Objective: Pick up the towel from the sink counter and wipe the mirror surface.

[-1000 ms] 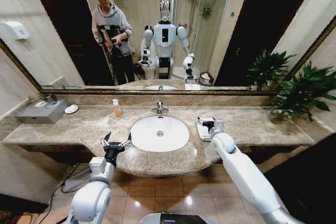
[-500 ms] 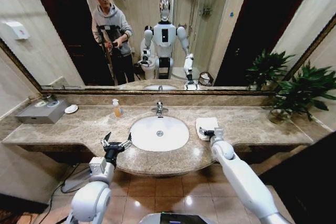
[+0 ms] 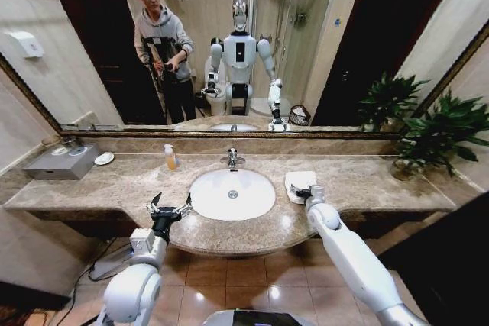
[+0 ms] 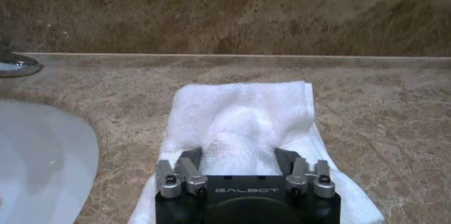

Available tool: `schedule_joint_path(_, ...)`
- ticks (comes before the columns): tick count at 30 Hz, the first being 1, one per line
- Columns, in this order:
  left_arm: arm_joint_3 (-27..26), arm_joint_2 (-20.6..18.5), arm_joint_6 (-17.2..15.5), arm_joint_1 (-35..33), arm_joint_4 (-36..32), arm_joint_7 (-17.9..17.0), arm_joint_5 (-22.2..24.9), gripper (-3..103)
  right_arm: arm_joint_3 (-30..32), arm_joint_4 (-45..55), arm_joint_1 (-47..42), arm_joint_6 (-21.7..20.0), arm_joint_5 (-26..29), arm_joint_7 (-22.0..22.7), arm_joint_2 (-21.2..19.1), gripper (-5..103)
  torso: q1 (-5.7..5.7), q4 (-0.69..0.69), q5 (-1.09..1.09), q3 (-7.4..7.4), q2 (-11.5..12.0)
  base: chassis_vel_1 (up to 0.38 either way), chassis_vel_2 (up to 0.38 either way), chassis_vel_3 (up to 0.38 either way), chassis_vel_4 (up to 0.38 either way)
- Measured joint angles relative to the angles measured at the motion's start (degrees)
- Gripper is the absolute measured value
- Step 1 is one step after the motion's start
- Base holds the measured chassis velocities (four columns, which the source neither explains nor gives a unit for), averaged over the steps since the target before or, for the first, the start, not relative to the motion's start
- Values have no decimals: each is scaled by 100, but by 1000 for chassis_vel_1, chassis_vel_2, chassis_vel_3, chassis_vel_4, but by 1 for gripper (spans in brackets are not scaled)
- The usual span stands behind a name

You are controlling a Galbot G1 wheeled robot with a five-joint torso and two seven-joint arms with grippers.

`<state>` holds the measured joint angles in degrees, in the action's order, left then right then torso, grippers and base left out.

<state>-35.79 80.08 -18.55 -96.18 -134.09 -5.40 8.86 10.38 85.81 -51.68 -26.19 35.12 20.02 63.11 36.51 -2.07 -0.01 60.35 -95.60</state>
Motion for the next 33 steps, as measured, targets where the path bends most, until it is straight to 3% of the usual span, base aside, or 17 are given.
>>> schedule_joint_path(6, 0, 0, 0, 0, 0, 0, 0, 100, -1, 89, -62, -31, 67, 32, -66, 56, 1, 0, 1, 1, 0, 0, 0, 0, 0)
schedule_joint_path(9, 0, 0, 0, 0, 0, 0, 0, 100, 9, 161, -148, -33, 77, 50, -114, 39, 1, 0, 1, 1, 0, 0, 0, 0, 0)
schedule_joint_path(13, 0, 0, 0, 0, 0, 0, 0, 100, 29, 236, -222, -34, 85, 65, -137, 28, 1, 1, 1, 1, 0, 0, 0, 0, 0)
schedule_joint_path(14, 0, -1, 0, 0, 0, 0, 0, 100, 41, 274, -247, -34, 92, 76, -143, 18, 2, 2, 1, 2, 0, 0, 0, 0, 0)
schedule_joint_path(16, 0, 0, 0, 0, 0, 0, 0, 100, 49, 301, -259, -34, 102, 84, -148, 18, 2, 2, 1, 2, 0, 0, 0, 0, 0)
schedule_joint_path(18, 0, 0, 0, 0, 0, 0, 0, 100, 78, 382, -292, -38, 140, 106, -160, 9, 2, 3, 2, 3, 1, 0, 0, 0, 0)
schedule_joint_path(28, 0, 0, 0, 0, 0, 0, 0, 100, 238, 847, -328, -8, 339, 152, -241, 9, 2, 2, 4, 4, 2, 0, 0, 0, 0)
schedule_joint_path(31, 0, 0, 0, 0, 0, 0, 0, 100, 439, 1050, -142, 624, 277, -148, -262, 9, 2, 2, 3, 3, 2, 0, 0, 0, 0)
schedule_joint_path(33, 0, 0, 0, 0, 0, 0, 0, 100, 460, 1076, -101, 712, 253, -202, -269, 9, 2, 2, 2, 3, 2, 0, 0, 0, 0)
